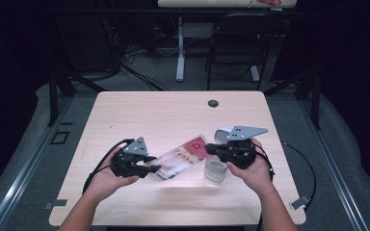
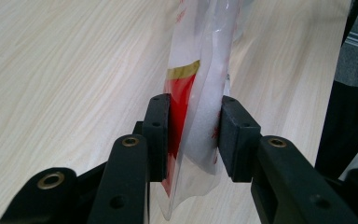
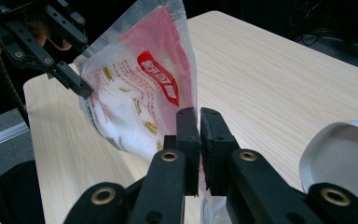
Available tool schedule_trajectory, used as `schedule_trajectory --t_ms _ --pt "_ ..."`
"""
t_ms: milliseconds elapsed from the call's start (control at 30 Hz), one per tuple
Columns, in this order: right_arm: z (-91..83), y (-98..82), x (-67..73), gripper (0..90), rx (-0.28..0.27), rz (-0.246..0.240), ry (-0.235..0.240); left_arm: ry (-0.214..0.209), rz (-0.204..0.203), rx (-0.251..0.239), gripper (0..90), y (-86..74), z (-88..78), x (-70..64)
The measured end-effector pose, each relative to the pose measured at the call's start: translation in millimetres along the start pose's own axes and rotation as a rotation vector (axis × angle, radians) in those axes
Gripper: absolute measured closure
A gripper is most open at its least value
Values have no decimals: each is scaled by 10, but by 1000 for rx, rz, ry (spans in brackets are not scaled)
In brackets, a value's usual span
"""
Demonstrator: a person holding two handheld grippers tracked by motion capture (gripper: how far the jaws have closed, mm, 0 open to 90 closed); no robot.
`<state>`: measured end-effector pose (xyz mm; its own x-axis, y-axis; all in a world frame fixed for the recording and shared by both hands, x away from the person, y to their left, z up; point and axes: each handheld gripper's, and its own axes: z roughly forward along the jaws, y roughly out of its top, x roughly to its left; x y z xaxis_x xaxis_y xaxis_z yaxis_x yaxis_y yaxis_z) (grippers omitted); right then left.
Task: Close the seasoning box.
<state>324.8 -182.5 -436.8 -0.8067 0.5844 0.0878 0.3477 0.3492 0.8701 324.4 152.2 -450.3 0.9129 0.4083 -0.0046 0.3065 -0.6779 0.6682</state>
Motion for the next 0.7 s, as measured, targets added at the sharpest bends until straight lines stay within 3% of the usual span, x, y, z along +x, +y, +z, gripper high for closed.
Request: schedule_trajectory --t_ms 700 --pt "-26 -29 -43 896 -7 10 -10 -7 -4 -19 688 123 -100 59"
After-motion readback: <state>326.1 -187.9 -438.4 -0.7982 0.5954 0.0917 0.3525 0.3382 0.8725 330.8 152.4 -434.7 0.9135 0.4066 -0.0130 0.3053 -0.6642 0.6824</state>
